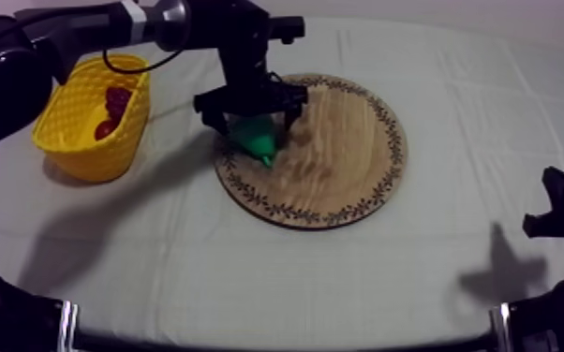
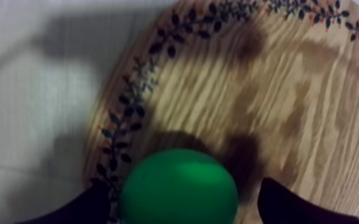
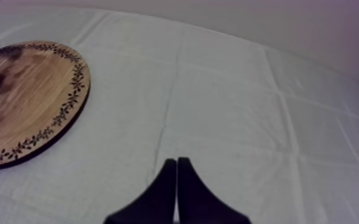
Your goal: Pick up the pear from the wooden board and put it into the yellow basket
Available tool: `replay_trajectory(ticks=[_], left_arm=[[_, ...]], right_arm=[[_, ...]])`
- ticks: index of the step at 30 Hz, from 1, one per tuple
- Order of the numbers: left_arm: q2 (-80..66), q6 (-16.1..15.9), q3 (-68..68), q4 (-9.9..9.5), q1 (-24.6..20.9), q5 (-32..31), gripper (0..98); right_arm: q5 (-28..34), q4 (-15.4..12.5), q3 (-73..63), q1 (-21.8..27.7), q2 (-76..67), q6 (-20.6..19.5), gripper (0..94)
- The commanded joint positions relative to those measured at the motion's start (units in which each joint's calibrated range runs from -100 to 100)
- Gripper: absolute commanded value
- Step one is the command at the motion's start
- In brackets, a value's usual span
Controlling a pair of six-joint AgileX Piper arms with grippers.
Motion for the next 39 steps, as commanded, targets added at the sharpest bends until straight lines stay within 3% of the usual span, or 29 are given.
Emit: replay_trajectory(ticks=[1, 7, 19, 30, 39], left_arm=[[0.69, -0.11, -0.87, 0.18, -0.07, 0.88, 91.2], [2.03, -0.36, -2.34, 0.8, -0.6, 2.28, 85.1], [3.25, -2.24, -2.86, 1.23, -1.11, 2.83, 57.8], [-2.95, -3.56, -0.23, 1.4, -1.84, 2.93, 54.6], [-20.6, -7.64, 12.56, 0.73, -3.78, 2.86, 55.3]], right_arm=[[0.0, 0.02, 0.05, -0.01, -0.05, -0.05, 0.5], [0.0, 0.02, 0.05, -0.01, -0.05, -0.05, 0.5], [0.0, 0.02, 0.05, -0.01, -0.05, -0.05, 0.5], [0.0, 0.02, 0.05, -0.01, -0.05, -0.05, 0.5], [0.0, 0.02, 0.05, -0.01, -0.05, -0.05, 0.5]])
